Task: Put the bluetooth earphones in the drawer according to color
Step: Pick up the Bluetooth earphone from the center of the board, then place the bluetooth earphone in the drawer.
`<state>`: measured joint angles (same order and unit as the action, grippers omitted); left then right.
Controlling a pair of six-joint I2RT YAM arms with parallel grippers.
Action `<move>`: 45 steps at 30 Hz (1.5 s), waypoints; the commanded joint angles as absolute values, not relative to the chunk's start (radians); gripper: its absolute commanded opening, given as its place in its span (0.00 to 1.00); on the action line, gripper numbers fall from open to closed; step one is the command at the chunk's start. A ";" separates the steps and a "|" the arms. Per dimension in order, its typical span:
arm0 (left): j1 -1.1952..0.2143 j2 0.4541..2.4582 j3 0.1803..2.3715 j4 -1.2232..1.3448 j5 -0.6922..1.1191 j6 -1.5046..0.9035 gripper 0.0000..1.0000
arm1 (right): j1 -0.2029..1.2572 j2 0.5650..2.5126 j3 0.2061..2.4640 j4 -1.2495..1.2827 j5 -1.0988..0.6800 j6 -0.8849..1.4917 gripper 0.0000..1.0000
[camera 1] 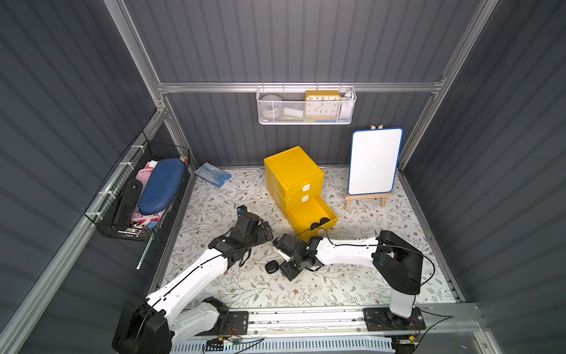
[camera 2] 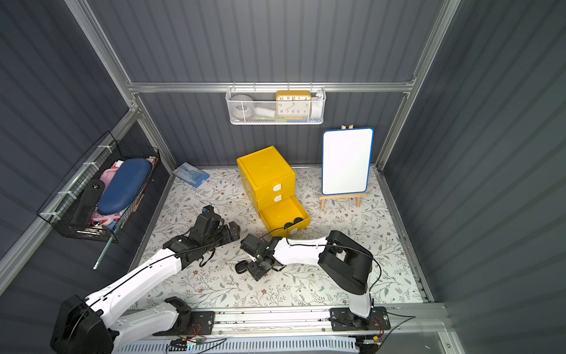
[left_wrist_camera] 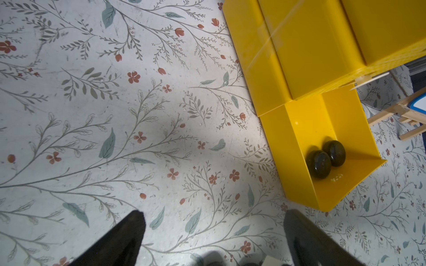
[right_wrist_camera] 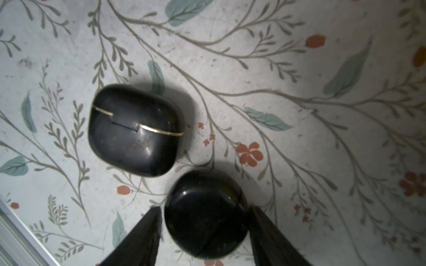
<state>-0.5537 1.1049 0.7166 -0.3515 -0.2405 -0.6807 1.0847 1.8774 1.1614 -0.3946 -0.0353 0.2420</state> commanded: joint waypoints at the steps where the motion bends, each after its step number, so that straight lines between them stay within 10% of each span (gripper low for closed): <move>1: -0.552 1.095 0.705 -0.377 -0.259 -0.691 0.99 | 1.089 1.911 1.183 -0.426 0.012 0.258 0.61; 22: -0.551 1.087 0.688 -0.361 -0.262 -0.689 0.99 | 1.031 1.645 1.143 -0.424 0.122 0.311 0.37; 45: -0.552 1.181 0.675 -0.308 -0.194 -0.677 0.99 | 0.535 1.719 1.192 -0.265 0.022 0.295 0.38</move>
